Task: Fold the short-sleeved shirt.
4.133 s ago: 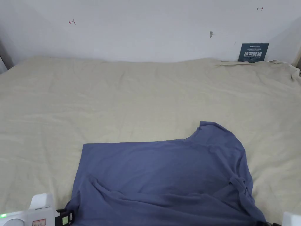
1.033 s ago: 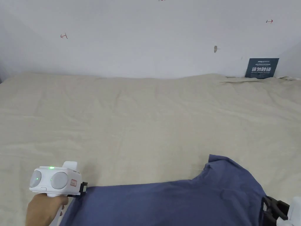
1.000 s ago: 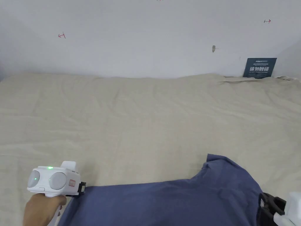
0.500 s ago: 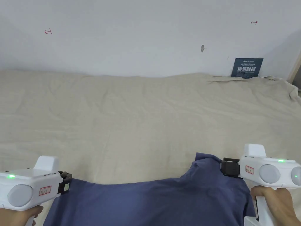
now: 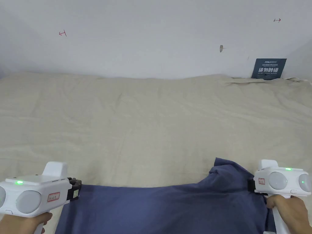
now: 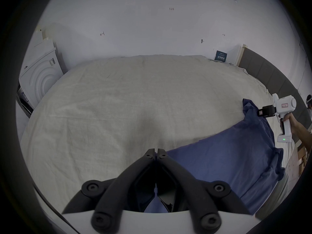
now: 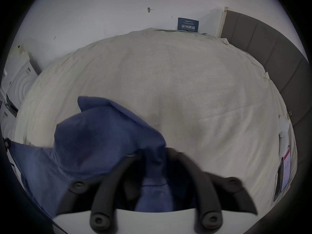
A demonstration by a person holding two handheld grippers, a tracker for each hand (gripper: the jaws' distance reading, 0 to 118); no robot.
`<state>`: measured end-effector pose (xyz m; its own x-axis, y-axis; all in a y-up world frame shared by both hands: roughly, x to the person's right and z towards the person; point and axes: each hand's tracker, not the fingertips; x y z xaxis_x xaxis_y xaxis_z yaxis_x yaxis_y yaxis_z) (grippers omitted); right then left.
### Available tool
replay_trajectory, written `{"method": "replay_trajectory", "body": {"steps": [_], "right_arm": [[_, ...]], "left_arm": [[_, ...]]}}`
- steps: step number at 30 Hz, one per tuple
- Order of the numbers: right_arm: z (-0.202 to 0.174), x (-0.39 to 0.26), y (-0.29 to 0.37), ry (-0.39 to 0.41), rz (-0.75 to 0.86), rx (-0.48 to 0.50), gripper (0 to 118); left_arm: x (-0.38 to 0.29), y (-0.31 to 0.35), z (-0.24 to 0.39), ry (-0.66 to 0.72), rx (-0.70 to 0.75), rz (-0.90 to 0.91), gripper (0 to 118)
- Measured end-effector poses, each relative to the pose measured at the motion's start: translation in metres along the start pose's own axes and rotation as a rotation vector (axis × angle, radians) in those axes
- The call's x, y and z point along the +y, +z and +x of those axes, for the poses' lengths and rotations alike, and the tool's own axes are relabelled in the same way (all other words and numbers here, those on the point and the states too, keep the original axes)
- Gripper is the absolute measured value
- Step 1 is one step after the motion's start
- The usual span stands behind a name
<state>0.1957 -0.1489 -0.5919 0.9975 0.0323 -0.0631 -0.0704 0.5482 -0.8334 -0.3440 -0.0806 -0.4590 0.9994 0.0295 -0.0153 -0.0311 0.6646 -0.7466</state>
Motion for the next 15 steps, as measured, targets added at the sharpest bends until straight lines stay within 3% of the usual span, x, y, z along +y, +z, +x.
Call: {"method": "replay_trajectory", "body": {"steps": [4, 15], "right_arm": [[0.007, 0.002, 0.021, 0.007, 0.067, 0.013, 2], [0.028, -0.019, 0.158, 0.055, 0.287, 0.199, 2]], "left_arm": [[-0.004, 0.001, -0.002, 0.018, 0.007, -0.001, 0], [-0.02, 0.029, -0.015, 0.158, 0.025, 0.023, 0]]}}
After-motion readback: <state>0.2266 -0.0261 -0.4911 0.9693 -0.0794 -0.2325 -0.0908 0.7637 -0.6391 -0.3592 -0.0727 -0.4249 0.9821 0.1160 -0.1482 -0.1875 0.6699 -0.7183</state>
